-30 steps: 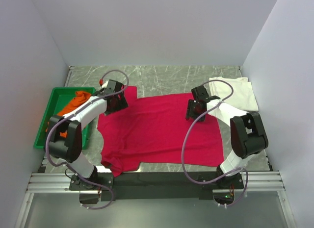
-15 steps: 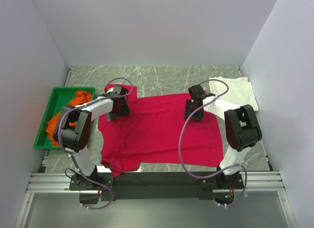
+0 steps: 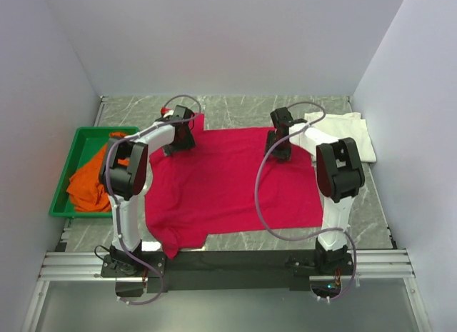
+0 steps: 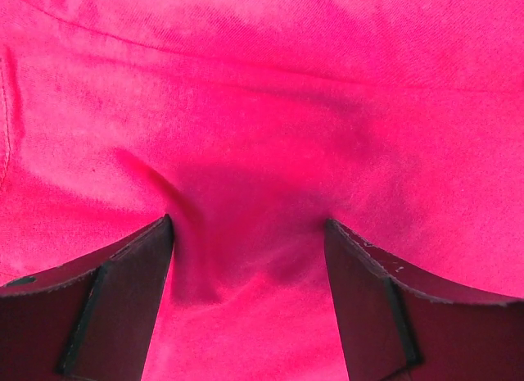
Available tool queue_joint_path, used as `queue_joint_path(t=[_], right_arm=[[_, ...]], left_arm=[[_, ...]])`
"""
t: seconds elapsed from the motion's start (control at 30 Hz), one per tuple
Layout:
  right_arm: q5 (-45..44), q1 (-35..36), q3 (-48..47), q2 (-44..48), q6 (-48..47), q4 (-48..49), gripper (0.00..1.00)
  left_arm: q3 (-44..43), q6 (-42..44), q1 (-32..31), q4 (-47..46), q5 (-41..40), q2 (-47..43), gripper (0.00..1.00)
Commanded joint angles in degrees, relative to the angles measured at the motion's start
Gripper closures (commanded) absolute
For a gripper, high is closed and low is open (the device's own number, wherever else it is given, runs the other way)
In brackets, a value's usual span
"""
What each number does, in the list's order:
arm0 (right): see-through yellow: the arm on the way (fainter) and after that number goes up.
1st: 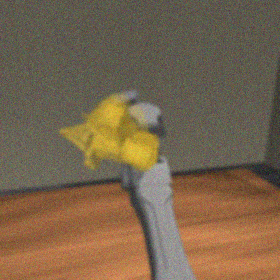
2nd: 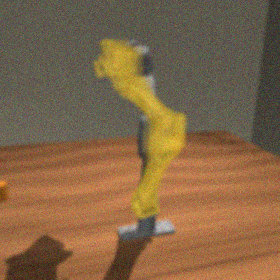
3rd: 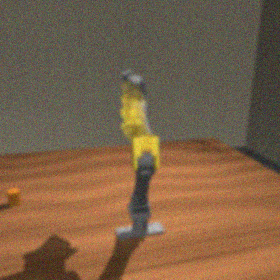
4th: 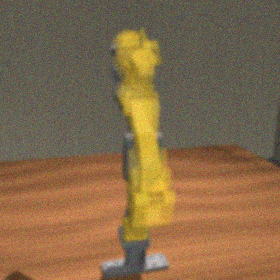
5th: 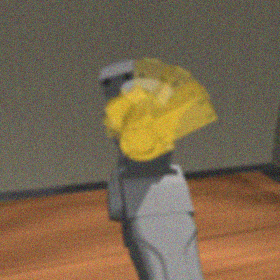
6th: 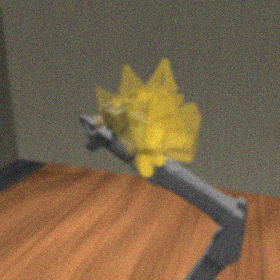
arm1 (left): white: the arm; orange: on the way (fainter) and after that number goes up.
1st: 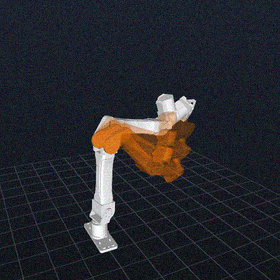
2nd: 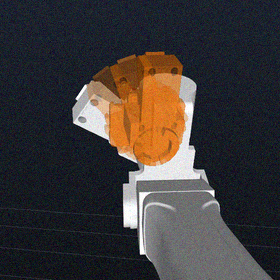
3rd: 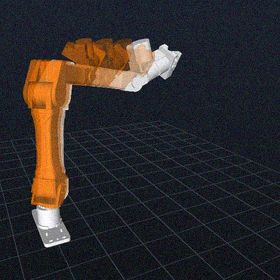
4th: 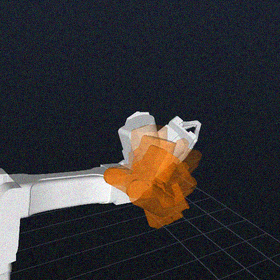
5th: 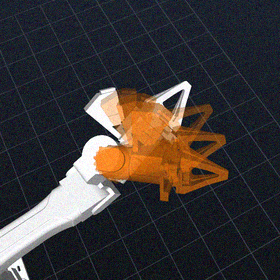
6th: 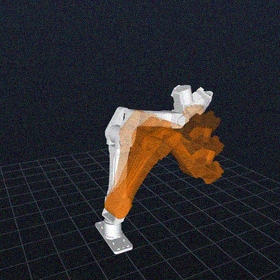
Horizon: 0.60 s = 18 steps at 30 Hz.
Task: Fold and stack the t-shirts
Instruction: Flatten the tshirt out
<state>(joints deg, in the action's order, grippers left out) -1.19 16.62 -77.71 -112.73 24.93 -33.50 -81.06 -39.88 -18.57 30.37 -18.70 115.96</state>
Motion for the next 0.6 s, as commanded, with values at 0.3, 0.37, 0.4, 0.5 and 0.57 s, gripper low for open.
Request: queue_joint_path(t=[0.3, 0.37, 0.4, 0.5, 0.57], right_arm=[[3.91, -6.86, -21.41, -13.65, -1.99, -7.28, 0.43], [3.65, -7.22, -24.58, -15.06, -1.99, -8.33, 0.43], [3.48, -7.48, -25.46, -15.33, -1.99, -8.60, 0.43], [3.21, -7.66, -27.84, -14.89, -2.77, -8.96, 0.42], [3.74, -7.48, -28.20, -12.61, -3.13, -8.69, 0.41]], left_arm=[[-21.40, 2.52, 5.03, 3.99, 7.18, 16.92, 0.21], [-23.09, 2.87, 5.56, 3.82, 7.89, 18.24, 0.20], [-24.31, 2.96, 6.08, 3.56, 8.15, 18.42, 0.20], [-25.81, 3.66, 6.87, 2.16, 9.29, 18.60, 0.18], [-26.08, 4.19, 7.14, 1.54, 10.34, 17.12, 0.16]])
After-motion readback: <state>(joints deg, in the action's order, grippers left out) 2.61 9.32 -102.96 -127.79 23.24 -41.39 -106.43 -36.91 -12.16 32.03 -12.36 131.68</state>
